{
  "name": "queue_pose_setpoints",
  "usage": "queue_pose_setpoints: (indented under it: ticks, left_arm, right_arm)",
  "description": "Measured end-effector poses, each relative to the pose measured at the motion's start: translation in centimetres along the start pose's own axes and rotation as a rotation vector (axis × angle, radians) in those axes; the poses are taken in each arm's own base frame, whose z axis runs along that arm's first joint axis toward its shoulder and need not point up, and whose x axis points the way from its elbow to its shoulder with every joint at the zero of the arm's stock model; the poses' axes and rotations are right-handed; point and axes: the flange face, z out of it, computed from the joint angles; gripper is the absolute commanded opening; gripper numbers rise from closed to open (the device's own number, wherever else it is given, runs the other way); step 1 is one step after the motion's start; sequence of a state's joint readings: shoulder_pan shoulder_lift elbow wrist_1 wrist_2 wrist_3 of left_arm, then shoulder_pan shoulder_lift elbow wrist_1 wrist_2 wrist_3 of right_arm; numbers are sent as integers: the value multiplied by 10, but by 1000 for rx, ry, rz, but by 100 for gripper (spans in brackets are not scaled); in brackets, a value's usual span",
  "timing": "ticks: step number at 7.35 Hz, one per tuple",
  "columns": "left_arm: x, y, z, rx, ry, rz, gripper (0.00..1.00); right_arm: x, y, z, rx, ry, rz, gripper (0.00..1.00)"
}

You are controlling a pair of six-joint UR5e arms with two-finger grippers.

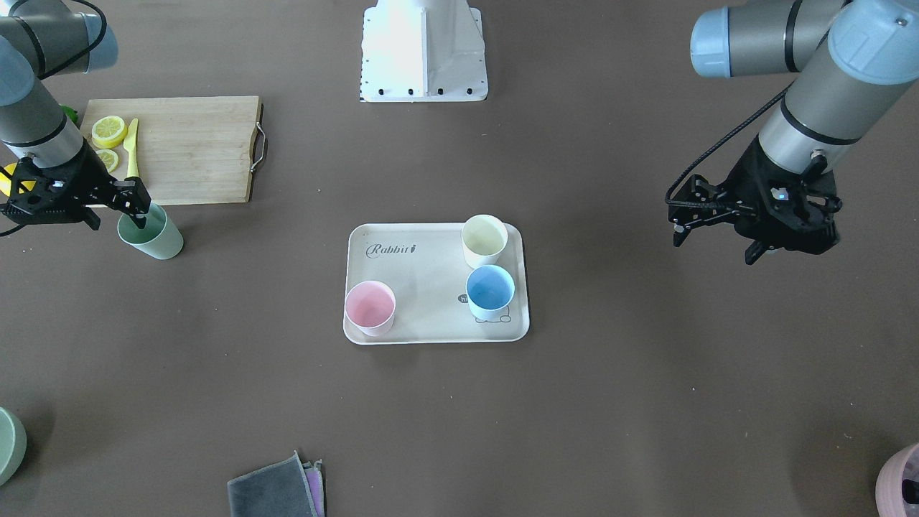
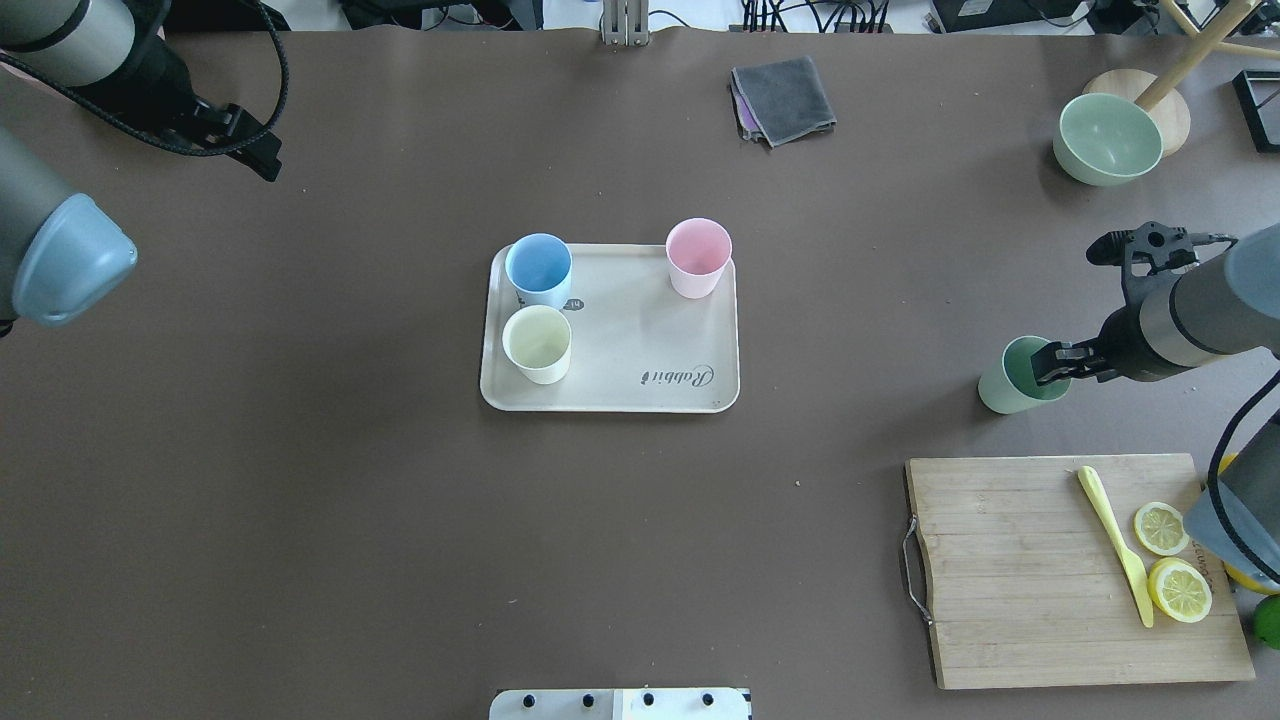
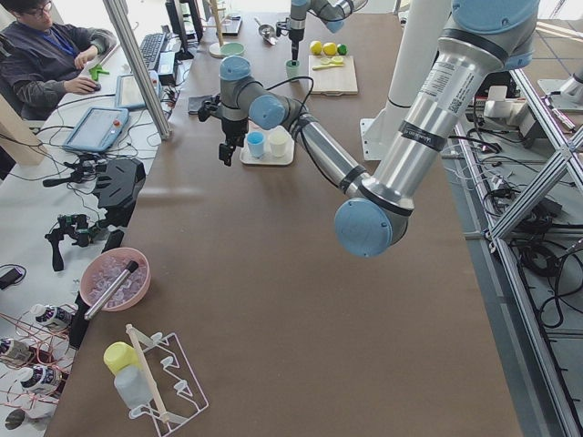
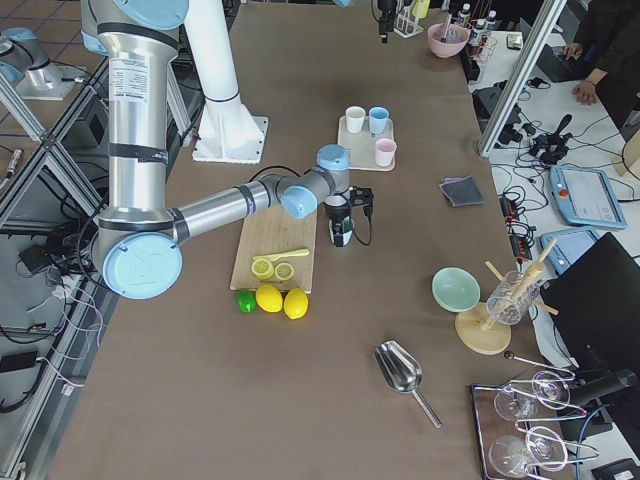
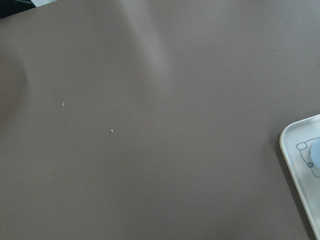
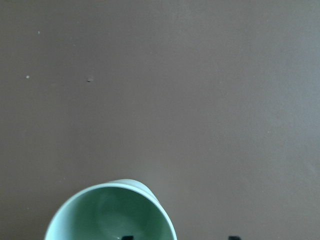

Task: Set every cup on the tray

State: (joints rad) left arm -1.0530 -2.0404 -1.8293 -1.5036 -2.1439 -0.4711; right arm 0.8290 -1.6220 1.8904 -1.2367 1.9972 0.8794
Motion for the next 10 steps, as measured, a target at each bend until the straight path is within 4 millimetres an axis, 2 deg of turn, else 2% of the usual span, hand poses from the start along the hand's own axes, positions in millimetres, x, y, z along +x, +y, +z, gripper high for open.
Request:
queue_pose_setpoints:
  ticks: [2, 3, 4, 5, 6, 7, 9, 10]
  left_arm:
    - [1, 0, 1, 0, 0, 1, 98]
    - [1, 0, 1, -1, -1, 0, 98]
    - [2, 0, 2, -1, -1, 0, 98]
    - [2, 0, 3, -3, -1, 0, 98]
    - [2, 0, 4, -4, -1, 0, 98]
    - [2, 0, 5, -6, -1, 0, 98]
    - [1, 0, 8, -11, -3, -2, 98]
    - [1, 0, 9, -13, -3, -2, 98]
  right_arm:
    - [-3, -1, 2, 1, 1, -3, 0]
    - [-14, -7, -2, 12, -15, -4, 0]
    - [-35, -18, -9, 27, -40, 12, 0]
    - [-65, -33, -17, 39, -68, 51, 0]
    - [-106, -44, -26, 41, -92, 106, 0]
    - [-155, -52, -37, 39, -108, 170, 0]
    - [-254, -52, -58, 38, -117, 279, 0]
    - [-300, -49, -62, 42, -114, 321, 0]
